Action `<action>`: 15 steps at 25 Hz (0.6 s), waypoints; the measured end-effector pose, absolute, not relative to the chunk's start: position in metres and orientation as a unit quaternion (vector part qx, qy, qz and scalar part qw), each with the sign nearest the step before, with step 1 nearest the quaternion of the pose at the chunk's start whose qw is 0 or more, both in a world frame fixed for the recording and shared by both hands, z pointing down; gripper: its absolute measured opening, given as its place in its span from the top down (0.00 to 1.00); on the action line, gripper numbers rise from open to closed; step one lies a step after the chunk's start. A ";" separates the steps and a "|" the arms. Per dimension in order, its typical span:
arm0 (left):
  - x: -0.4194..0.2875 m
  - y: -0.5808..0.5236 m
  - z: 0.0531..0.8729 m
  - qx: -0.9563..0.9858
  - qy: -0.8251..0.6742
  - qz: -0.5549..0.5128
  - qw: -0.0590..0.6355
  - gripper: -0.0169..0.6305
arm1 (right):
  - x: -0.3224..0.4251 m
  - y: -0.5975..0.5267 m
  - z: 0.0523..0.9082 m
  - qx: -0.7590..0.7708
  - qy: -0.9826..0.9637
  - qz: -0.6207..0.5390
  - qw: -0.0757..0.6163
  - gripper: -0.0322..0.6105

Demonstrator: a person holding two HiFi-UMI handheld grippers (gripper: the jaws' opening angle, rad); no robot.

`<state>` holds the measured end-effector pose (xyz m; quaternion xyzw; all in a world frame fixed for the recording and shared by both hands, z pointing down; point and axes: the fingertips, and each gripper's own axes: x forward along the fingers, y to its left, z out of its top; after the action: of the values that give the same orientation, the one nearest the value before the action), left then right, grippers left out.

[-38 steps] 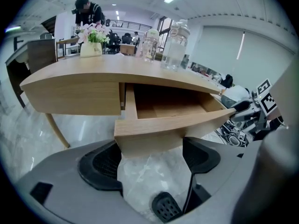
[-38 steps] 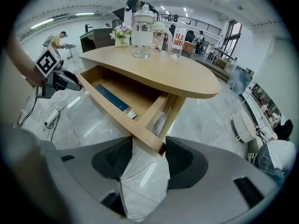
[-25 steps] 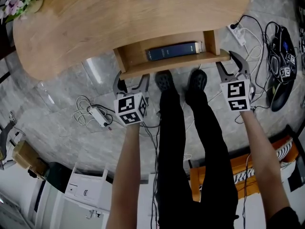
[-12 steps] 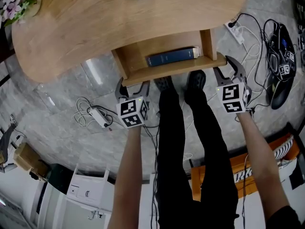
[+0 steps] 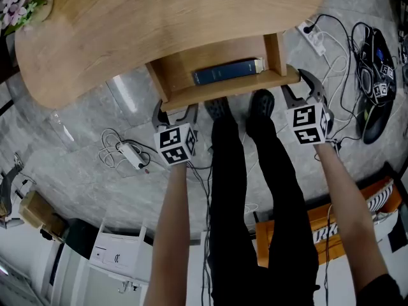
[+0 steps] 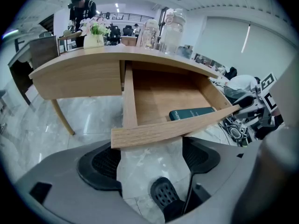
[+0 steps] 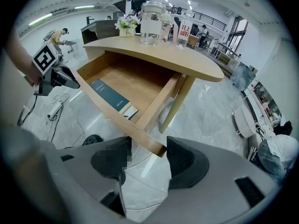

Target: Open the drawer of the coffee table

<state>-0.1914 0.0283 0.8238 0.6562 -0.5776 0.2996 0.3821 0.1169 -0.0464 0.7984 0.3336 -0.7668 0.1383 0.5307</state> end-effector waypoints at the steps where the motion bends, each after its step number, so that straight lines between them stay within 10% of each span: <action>1: -0.190 0.028 0.824 0.656 -0.577 0.300 0.382 0.33 | 0.117 -0.046 0.798 0.334 -0.765 0.140 0.532 0.61; 15: -0.189 0.054 0.815 0.642 -0.563 0.332 0.401 0.33 | 0.122 -0.041 0.769 0.344 -0.761 0.161 0.526 0.60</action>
<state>-0.1893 0.0536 0.8146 0.6416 -0.5632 0.3317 0.4014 0.1219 -0.0409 0.7694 0.3443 -0.7607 0.1615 0.5261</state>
